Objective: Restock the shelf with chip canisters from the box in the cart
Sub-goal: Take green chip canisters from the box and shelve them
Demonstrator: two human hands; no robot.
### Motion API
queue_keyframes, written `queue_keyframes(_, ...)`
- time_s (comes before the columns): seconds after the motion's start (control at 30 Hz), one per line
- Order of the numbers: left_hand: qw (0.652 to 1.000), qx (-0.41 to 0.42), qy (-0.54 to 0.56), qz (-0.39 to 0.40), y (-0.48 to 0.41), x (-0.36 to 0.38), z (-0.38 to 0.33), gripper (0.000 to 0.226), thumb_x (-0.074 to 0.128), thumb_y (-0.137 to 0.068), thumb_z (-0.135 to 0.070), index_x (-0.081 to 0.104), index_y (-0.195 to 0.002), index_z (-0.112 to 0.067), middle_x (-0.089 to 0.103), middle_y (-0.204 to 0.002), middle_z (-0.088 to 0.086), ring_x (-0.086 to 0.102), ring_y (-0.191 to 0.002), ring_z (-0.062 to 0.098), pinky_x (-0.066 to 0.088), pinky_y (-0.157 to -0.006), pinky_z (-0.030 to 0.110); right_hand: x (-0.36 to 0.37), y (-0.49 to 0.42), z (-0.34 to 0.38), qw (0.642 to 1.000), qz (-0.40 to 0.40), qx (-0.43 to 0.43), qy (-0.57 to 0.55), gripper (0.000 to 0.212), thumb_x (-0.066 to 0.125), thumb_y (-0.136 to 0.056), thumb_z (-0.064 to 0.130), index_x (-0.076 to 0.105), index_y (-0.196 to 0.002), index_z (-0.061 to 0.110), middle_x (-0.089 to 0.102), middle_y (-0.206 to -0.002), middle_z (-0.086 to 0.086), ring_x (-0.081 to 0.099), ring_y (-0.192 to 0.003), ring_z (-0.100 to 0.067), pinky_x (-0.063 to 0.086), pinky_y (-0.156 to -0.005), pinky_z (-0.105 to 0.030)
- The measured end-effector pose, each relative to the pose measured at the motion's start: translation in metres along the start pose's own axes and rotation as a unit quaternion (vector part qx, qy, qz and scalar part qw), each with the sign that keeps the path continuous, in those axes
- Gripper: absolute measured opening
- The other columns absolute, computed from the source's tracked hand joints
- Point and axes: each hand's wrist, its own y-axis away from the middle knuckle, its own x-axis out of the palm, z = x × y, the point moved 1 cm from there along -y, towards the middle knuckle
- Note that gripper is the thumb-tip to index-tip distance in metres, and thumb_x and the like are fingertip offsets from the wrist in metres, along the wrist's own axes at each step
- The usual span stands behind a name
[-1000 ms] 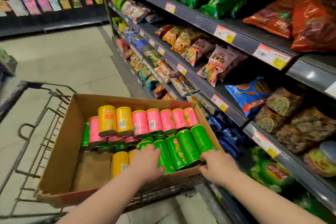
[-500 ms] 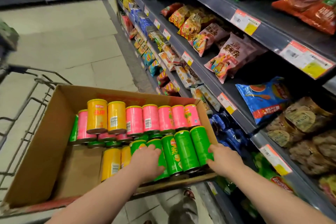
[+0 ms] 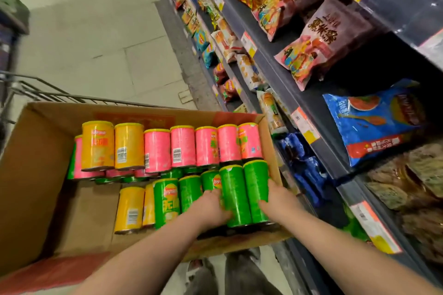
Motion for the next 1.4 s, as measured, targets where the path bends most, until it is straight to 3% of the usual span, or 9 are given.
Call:
queue_keyframes(0.1, 0.989, -0.06, 0.138, 0.004, -0.015, 0.006, -0.005, 0.075, 0.065, -0.086, -0.036, 0.028, -0.145, -0.006, 0.047, -0.14, 0.016, 0.052, -0.122, 0.027, 0.042, -0.096, 0.029, -0.001, -0.009, 0.001, 1.0, 0.001, 0.018, -0.013, 0.06, 0.059, -0.086, 0.041, 0.035, -0.135, 0.016, 0.053, -0.128, -0.009, 0.056, -0.114, -0.03, 0.048, -0.092, -0.039)
queue_keyframes(0.2, 0.957, -0.11, 0.269, -0.003, -0.029, 0.016, -0.008, 0.077, 0.071, -0.082, -0.032, 0.03, -0.142, -0.006, 0.062, -0.121, 0.016, 0.065, -0.1, 0.028, 0.054, -0.084, 0.035, -0.003, -0.016, 0.0, 0.999, 0.007, 0.031, -0.033, 0.069, 0.06, -0.086, 0.044, 0.032, -0.143, 0.019, 0.044, -0.134, -0.008, 0.053, -0.117, -0.029, 0.047, -0.094, -0.039)
queue_keyframes(0.33, 0.939, -0.143, 0.312, -0.008, -0.038, 0.026, -0.012, 0.069, 0.073, -0.08, -0.036, 0.038, -0.133, -0.01, 0.062, -0.116, 0.011, 0.065, -0.093, 0.025, 0.053, -0.073, 0.03, -0.006, -0.021, -0.003, 0.999, 0.021, 0.03, -0.039, 0.059, 0.059, -0.086, 0.046, 0.041, -0.137, 0.02, 0.045, -0.127, -0.007, 0.056, -0.11, -0.028, 0.049, -0.091, -0.036)
queue_keyframes(0.4, 0.933, -0.156, 0.323, -0.021, -0.042, 0.029, -0.014, 0.061, 0.076, -0.076, -0.041, 0.044, -0.117, -0.011, 0.062, -0.11, 0.007, 0.065, -0.088, 0.023, 0.055, -0.075, 0.03, -0.005, -0.022, -0.002, 0.999, 0.029, 0.025, -0.038, 0.057, 0.059, -0.087, 0.044, 0.041, -0.136, 0.02, 0.048, -0.126, -0.007, 0.056, -0.111, -0.029, 0.049, -0.091, -0.038)
queue_keyframes(0.5, 0.932, -0.175, 0.315, -0.036, -0.049, 0.035, -0.014, 0.076, 0.079, -0.066, -0.051, 0.049, -0.121, -0.009, 0.064, -0.113, 0.009, 0.066, -0.095, 0.026, 0.056, -0.084, 0.04, -0.002, -0.022, 0.0, 0.998, 0.035, 0.018, -0.044, 0.06, 0.061, -0.085, 0.04, 0.038, -0.137, 0.021, 0.056, -0.124, -0.006, 0.058, -0.108, -0.028, 0.051, -0.089, -0.041)
queue_keyframes(0.77, 0.947, -0.197, 0.242, -0.082, -0.055, 0.038, -0.023, 0.071, 0.076, -0.073, -0.049, 0.045, -0.12, -0.006, 0.057, -0.119, 0.013, 0.06, -0.106, 0.031, 0.05, -0.084, 0.035, -0.003, -0.027, 0.001, 0.997, 0.034, 0.047, -0.06, 0.075, 0.066, -0.083, 0.037, 0.026, -0.142, 0.012, 0.042, -0.138, -0.01, 0.052, -0.119, -0.031, 0.047, -0.092, -0.038)
queue_keyframes(1.03, 0.934, -0.198, 0.282, -0.095, -0.052, 0.04, -0.015, 0.057, 0.079, -0.068, -0.047, 0.048, -0.1, -0.011, 0.064, -0.101, 0.009, 0.066, -0.085, 0.029, 0.057, -0.077, 0.042, 0.003, -0.024, -0.002, 0.992, 0.028, 0.039, -0.12, 0.059, 0.065, -0.084, 0.029, 0.036, -0.135, 0.018, 0.041, -0.127, -0.007, 0.056, -0.107, -0.026, 0.049, -0.086, -0.035)
queue_keyframes(1.27, 0.918, -0.177, 0.346, -0.084, -0.043, 0.037, -0.001, 0.068, 0.079, -0.067, -0.045, 0.05, -0.113, -0.005, 0.068, -0.099, 0.016, 0.068, -0.081, 0.031, 0.058, -0.069, 0.04, 0.016, -0.022, 0.001, 0.981, 0.02, 0.046, -0.188, 0.063, 0.071, -0.081, 0.028, 0.035, -0.133, 0.018, 0.051, -0.127, -0.005, 0.055, -0.112, -0.025, 0.049, -0.091, -0.039)
queue_keyframes(1.4, 0.906, -0.161, 0.381, -0.084, -0.034, 0.031, 0.009, 0.059, 0.08, -0.071, -0.036, 0.048, -0.113, -0.01, 0.066, -0.104, 0.013, 0.067, -0.09, 0.031, 0.055, -0.077, 0.038, 0.026, -0.025, 0.007, 0.98, 0.028, 0.076, -0.184, 0.074, 0.074, -0.077, 0.04, 0.034, -0.135, 0.016, 0.045, -0.131, -0.008, 0.053, -0.114, -0.027, 0.046, -0.09, -0.036)
